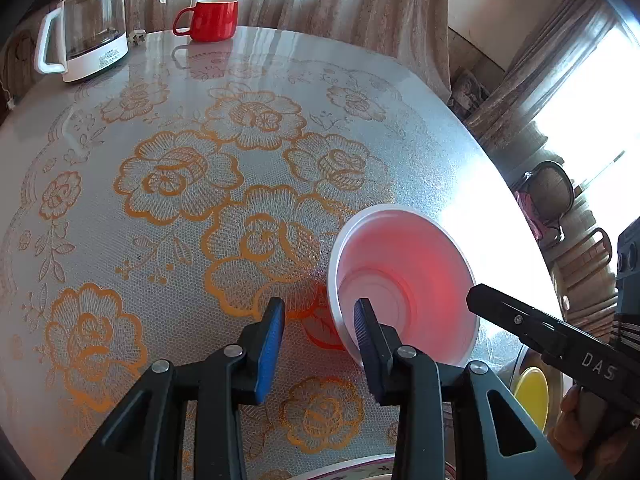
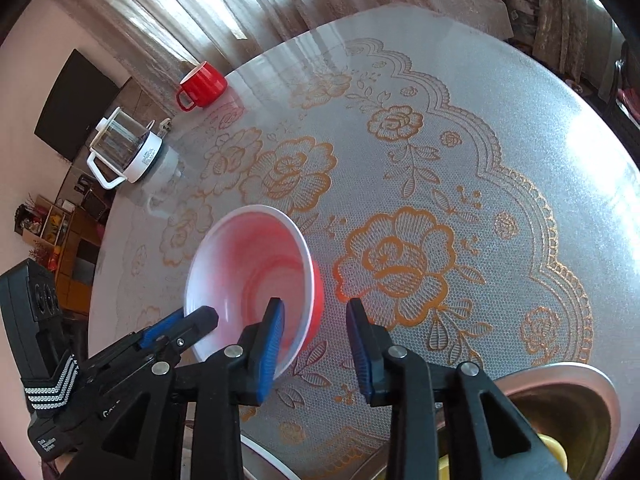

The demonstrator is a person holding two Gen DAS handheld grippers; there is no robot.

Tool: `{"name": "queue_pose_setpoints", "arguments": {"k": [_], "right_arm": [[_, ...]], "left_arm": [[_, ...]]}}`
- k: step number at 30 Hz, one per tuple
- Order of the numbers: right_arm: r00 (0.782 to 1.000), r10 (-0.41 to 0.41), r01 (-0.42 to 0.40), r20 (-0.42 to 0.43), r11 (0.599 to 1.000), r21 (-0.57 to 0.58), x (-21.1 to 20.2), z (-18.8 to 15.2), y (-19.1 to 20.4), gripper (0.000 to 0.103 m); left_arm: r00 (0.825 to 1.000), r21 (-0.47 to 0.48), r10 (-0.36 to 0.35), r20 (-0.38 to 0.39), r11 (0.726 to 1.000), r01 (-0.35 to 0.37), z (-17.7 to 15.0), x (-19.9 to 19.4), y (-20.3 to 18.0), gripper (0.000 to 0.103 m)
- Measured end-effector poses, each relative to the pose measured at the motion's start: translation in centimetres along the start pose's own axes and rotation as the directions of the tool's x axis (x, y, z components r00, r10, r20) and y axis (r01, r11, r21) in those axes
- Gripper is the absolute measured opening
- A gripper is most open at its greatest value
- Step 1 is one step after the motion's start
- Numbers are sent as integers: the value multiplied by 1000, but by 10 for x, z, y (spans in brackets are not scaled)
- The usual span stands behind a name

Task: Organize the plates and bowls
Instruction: 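Carry the red bowl over the steel bowl with the right gripper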

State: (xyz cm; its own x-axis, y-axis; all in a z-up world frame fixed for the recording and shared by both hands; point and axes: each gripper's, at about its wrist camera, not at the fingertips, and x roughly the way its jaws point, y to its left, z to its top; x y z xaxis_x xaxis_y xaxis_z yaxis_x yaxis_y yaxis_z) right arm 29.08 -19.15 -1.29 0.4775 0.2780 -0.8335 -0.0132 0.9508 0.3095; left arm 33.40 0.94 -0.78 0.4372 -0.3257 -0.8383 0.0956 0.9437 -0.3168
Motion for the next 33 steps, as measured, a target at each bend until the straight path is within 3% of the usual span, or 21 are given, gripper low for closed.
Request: {"name": "queue_pose_setpoints", "arguments": {"k": [8, 11, 13, 17, 33], "right_arm": [[999, -30, 31, 16, 998, -49, -11, -2, 7, 35], [999, -48, 48, 16, 998, -38, -10, -5, 5, 28], [998, -69, 70, 9, 997, -36, -7, -7, 4, 13], [998, -62, 63, 19, 997, -41, -8, -10, 7, 7], [1000, -3, 4, 24, 999, -37, -16, -16, 13, 7]], "left_arm": [[1000, 22, -13, -6, 1000, 13, 3, -6, -3, 37], [1000, 39, 12, 8, 999, -12, 4, -5, -7, 18], [1000, 43, 0, 10, 999, 0, 3, -5, -9, 10], [1000, 60, 19, 18, 998, -20, 1, -4, -16, 7], [998, 30, 24, 56, 999, -26, -19, -26, -12, 6]]}}
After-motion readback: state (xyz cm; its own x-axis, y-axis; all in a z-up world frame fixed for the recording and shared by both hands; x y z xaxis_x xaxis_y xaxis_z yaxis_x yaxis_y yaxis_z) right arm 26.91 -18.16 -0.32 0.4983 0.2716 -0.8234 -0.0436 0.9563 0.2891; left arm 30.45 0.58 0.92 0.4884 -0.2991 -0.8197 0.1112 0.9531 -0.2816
